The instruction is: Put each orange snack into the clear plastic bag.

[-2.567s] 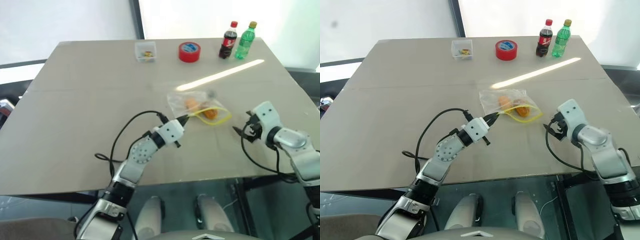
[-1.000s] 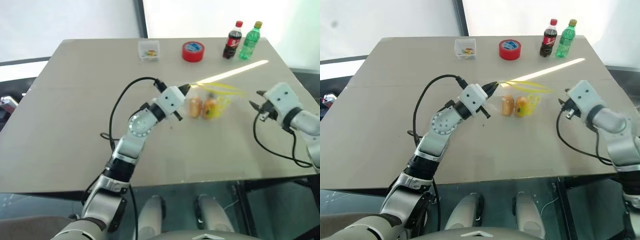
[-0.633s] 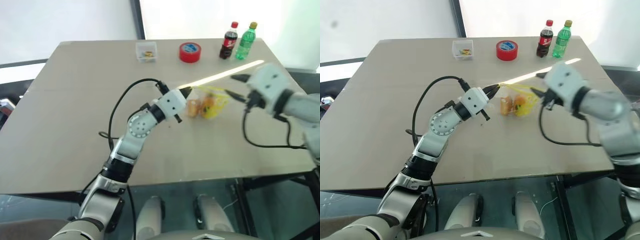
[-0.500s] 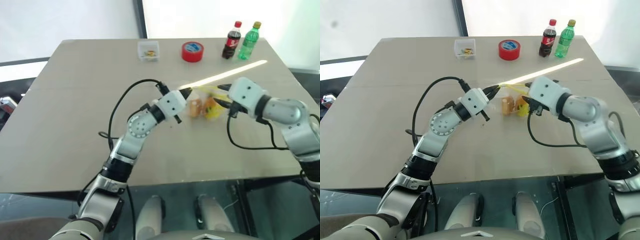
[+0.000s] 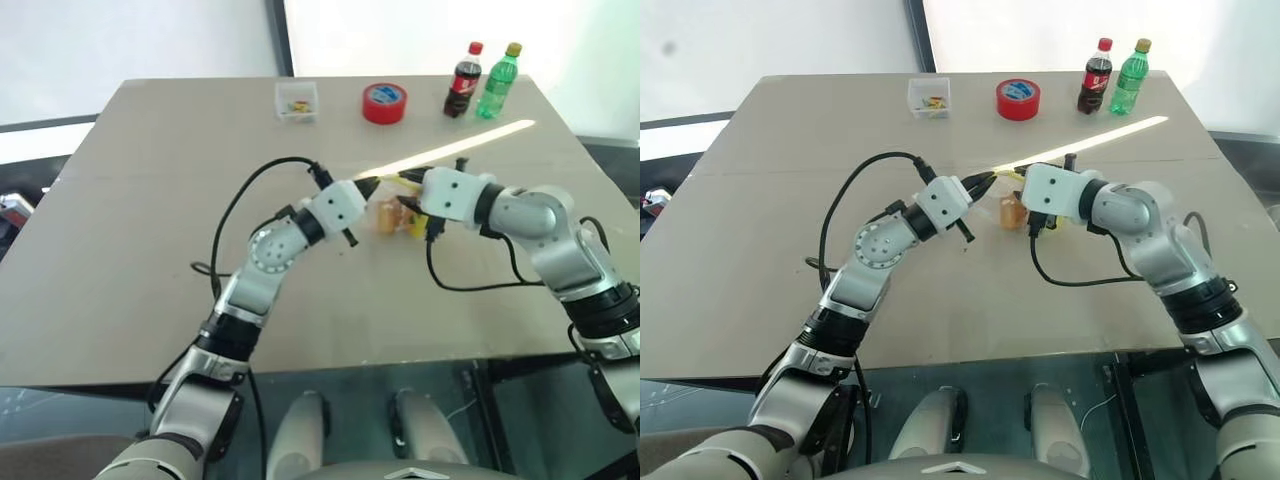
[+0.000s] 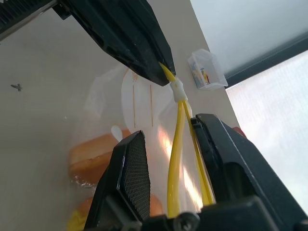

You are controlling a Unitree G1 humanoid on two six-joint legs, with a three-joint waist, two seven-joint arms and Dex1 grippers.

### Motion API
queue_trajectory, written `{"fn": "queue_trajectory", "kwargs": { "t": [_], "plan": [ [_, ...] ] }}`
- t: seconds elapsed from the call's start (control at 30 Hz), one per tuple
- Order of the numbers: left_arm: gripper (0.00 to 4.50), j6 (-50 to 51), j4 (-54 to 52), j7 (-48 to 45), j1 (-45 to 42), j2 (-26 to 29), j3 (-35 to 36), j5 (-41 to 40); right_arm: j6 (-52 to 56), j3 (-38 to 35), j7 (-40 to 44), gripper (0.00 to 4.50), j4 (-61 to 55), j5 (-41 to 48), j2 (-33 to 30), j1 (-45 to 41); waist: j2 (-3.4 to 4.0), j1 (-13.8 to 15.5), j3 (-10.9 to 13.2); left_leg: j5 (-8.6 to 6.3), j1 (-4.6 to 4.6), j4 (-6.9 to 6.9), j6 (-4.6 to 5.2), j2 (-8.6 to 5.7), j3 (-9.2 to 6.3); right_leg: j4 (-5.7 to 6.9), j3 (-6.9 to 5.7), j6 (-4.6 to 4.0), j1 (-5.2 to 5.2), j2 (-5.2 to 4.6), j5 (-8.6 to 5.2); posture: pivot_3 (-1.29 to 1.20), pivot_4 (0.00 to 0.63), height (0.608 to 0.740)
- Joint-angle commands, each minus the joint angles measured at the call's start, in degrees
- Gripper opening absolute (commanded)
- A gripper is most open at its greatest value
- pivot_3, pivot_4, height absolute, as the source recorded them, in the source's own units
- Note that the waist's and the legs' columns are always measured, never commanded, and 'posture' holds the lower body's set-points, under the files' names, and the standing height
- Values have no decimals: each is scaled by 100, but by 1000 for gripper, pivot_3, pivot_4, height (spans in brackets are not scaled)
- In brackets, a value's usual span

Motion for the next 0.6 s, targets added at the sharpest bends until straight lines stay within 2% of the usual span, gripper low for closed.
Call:
{"fn": "queue_trajectory", "kwargs": {
  "t": [0.03, 0.3, 0.6],
  "plan": [
    [0, -91, -141, -46, -55, -16, 55, -91, -215, -114, -119, 1808, -37, -145, 48, -220, 0, 0, 0, 0, 0, 0, 0, 0, 0, 0, 0, 0, 0, 0, 0, 0, 150, 740],
    [0, 64, -267, -8, 1, -91, 73, -75, -786, -56, -517, 1808, 170, -692, 120, -294, 0, 3, 0, 0, -2, 0, 0, 0, 0, -1, 0, -1, 0, 0, 0, 0, 150, 740],
    [0, 152, -263, -11, -10, -94, 103, -84, -1057, -66, -653, 1808, 340, -892, 232, -347, 0, -6, 0, 0, 0, 0, 0, 0, 0, 1, 0, -1, 0, 0, 0, 0, 150, 740]
  ]
}}
